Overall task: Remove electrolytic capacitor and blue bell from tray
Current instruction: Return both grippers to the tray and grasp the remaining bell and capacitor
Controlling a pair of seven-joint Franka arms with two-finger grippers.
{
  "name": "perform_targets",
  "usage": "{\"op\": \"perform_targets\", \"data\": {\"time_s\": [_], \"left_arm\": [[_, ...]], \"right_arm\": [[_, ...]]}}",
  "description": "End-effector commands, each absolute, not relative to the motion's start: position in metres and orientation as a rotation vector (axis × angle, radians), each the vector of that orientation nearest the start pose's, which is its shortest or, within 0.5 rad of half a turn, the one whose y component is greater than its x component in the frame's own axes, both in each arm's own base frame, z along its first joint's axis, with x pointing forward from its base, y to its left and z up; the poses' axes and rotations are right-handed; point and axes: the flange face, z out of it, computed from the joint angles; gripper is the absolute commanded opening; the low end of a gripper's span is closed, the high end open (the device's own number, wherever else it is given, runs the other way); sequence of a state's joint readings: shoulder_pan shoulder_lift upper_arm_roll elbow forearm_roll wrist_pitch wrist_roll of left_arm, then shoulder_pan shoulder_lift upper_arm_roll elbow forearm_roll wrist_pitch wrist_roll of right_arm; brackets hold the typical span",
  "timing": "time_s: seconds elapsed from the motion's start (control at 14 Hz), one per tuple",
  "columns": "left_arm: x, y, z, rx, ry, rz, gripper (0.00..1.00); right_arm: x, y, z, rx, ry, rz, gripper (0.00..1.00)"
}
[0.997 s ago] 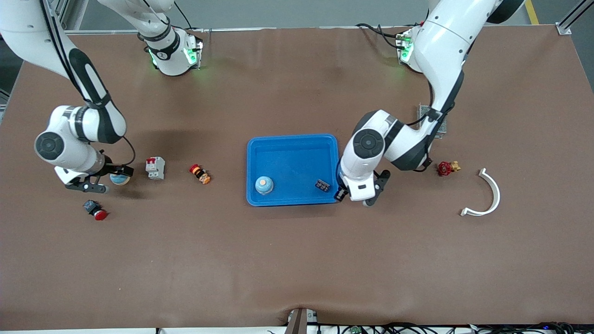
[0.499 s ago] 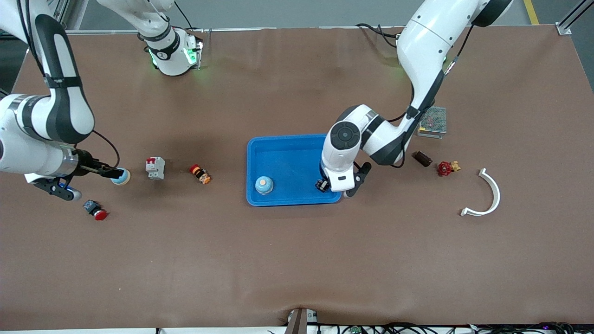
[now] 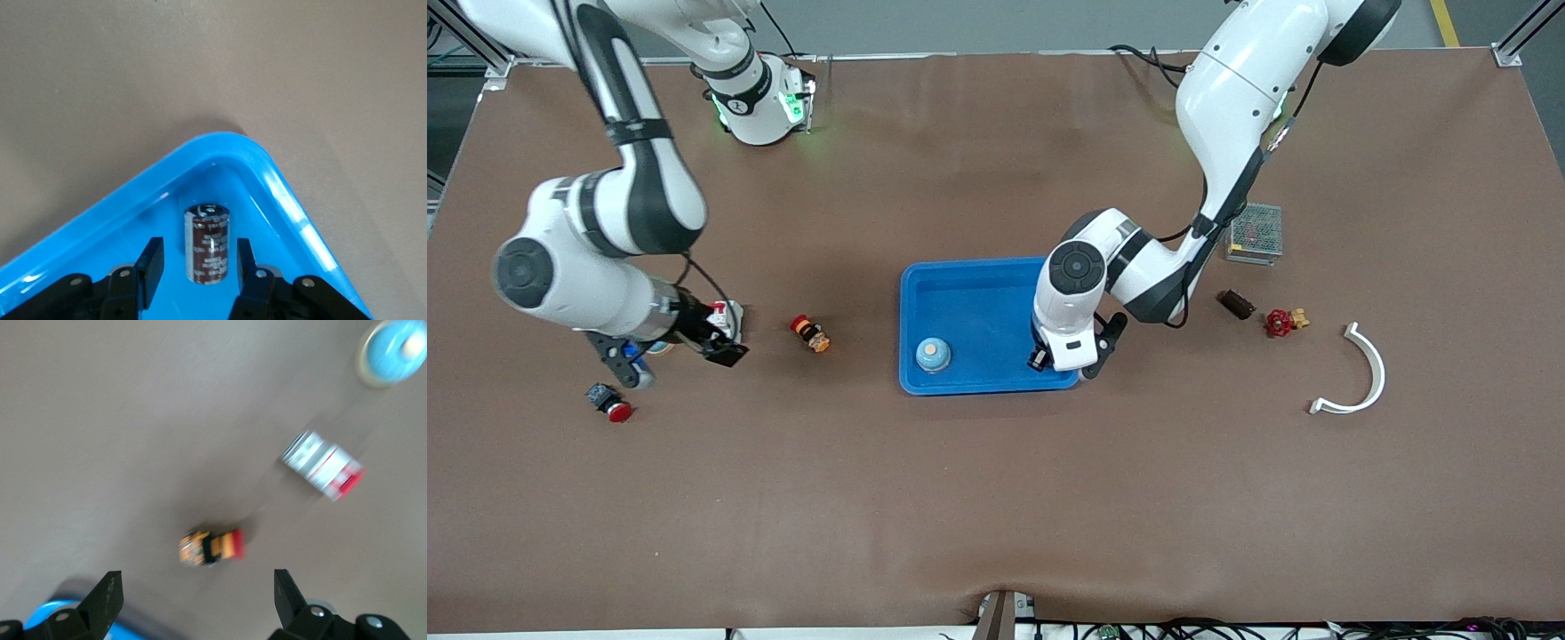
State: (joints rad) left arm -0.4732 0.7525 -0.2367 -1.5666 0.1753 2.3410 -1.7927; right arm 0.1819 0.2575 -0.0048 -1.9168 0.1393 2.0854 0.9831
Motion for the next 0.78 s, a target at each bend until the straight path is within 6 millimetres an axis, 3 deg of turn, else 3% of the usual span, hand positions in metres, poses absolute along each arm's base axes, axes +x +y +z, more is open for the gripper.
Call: {"op": "perform_targets", "data": {"time_s": [0.0,0.14,0.36,0.5,0.64,0.71], "left_arm": [[0.557,-0.451,0.207,-2.777,-1.611,0.011,0.52],[0.556,-0.451,0.197,-2.782,-1.615,0.016,0.52],[0.556,-0.451,0.192,-2.782,-1.610,0.016,0.48],[0.556,-0.450,0.192,-2.796,-1.580,0.010,0.32],[0.555,-0.453,0.193,-2.797,-1.582,0.011,0.00],[0.554,-0.455,0.200,-2.803,-1.587,0.005,0.00]], "right_arm": [[0.583,0.173,0.361,-2.684,1.462,0.148,1.00],[0.575,0.215,0.358,-2.632,1.524,0.115,1.00],[0.564,0.265,0.336,-2.570,1.604,0.092,1.00],[0.560,0.293,0.320,-2.545,1.650,0.091,1.00],[0.562,0.319,0.306,-2.514,1.714,0.096,1.00],[0.563,0.330,0.300,-2.500,1.740,0.095,1.00]]}}
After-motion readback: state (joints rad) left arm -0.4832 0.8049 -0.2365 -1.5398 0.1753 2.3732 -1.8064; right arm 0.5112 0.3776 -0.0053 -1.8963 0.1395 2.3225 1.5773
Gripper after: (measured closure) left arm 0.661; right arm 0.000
